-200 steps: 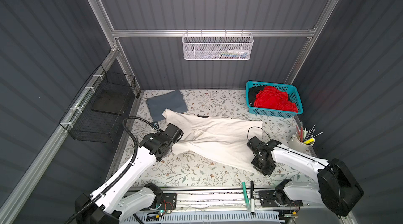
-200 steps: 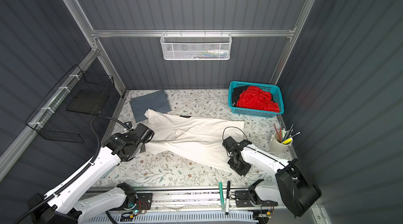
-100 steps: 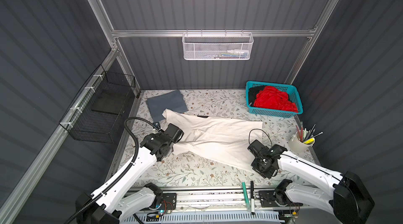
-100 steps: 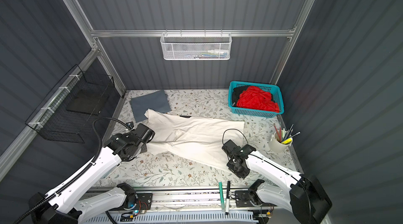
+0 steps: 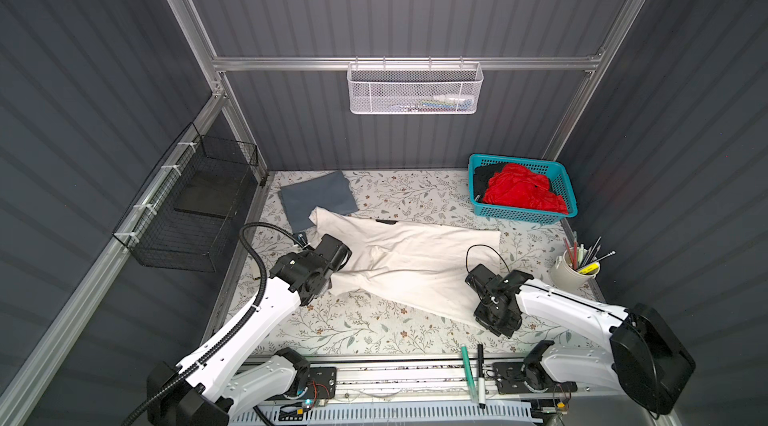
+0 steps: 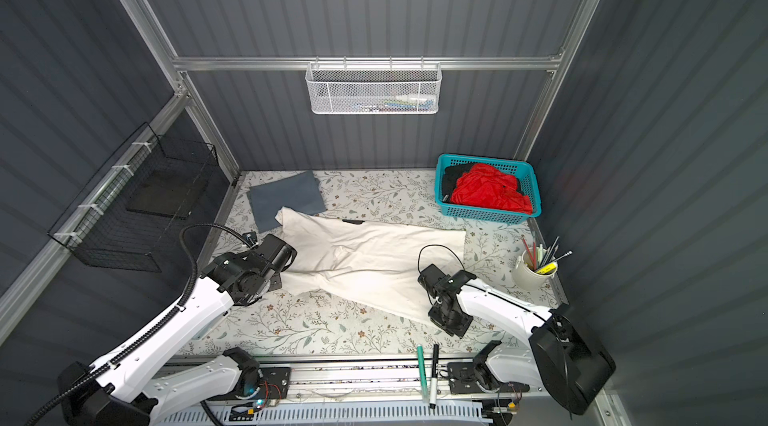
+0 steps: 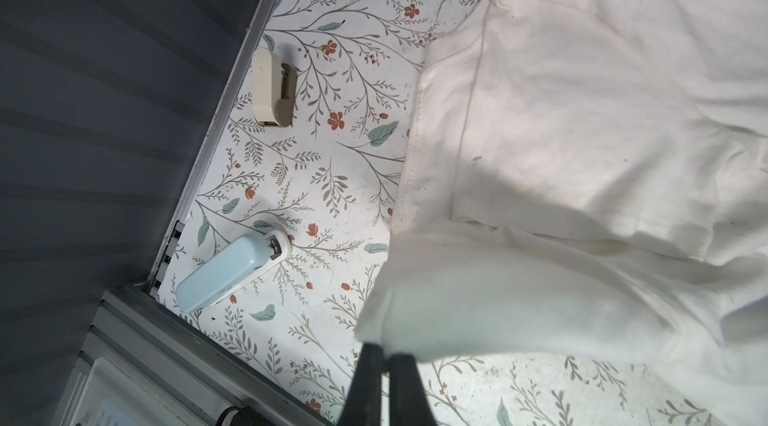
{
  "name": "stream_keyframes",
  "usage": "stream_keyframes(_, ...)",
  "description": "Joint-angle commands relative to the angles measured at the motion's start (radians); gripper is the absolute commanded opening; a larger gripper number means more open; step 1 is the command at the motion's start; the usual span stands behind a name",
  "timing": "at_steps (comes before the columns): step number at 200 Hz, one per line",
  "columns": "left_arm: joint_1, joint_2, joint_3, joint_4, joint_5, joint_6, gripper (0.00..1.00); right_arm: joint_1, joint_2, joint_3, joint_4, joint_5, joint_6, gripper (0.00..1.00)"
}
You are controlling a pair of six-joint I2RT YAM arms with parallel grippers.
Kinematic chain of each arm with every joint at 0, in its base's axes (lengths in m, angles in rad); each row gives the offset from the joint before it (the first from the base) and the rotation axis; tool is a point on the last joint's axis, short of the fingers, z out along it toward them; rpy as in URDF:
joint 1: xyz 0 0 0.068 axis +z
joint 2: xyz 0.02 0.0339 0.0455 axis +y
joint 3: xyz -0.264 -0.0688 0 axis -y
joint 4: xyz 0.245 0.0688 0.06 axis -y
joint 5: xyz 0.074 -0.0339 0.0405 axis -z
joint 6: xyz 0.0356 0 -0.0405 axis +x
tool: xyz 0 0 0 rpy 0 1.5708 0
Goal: Fold and stack the t-shirts
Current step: 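Carry the near hem over the shirt toward its far edge with both grippers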
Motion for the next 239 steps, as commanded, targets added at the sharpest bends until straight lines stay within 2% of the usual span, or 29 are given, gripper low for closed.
stream_keyframes(1, 0.006, -0.022, 0.022, -0.034, -0.003, -0.015, 0.00, 0.002, 0.018, -0.021, 0.006, 0.007, -0.004, 0.00)
stream_keyframes(41, 0.005, -0.064, 0.019, -0.067, 0.065, -0.116, 0.00, -0.009, -0.133, -0.058, -0.083, 0.045, 0.060, 0.00)
stream_keyframes(62, 0.006, -0.094, -0.017, -0.072, 0.128, -0.203, 0.00, -0.010, -0.276, -0.058, -0.172, 0.069, 0.101, 0.00)
stream_keyframes(92, 0.006, -0.153, -0.086, -0.073, 0.175, -0.289, 0.00, -0.020, -0.438, -0.001, -0.346, 0.172, 0.146, 0.00)
stream_keyframes(103, 0.006, -0.176, -0.103, -0.073, 0.185, -0.312, 0.00, -0.042, -0.481, 0.011, -0.376, 0.189, 0.136, 0.00)
stream_keyframes(125, 0.006, -0.212, -0.129, -0.081, 0.209, -0.373, 0.00, -0.147, -0.529, 0.003, -0.377, 0.152, 0.048, 0.00)
stream_keyframes(154, 0.006, -0.270, -0.168, -0.083, 0.237, -0.437, 0.00, -0.226, -0.544, 0.012, -0.371, 0.162, -0.038, 0.00)
stream_keyframes(179, 0.006, -0.281, -0.165, -0.063, 0.223, -0.445, 0.00, -0.268, -0.510, -0.006, -0.272, 0.119, -0.097, 0.00)
stream_keyframes(209, 0.006, -0.191, -0.147, 0.073, 0.210, -0.348, 0.00, -0.307, -0.415, 0.018, -0.140, 0.110, -0.176, 0.00)
stream_keyframes(239, 0.006, -0.056, -0.112, 0.201, 0.188, -0.290, 0.00, -0.406, -0.284, 0.073, -0.022, 0.072, -0.294, 0.00)
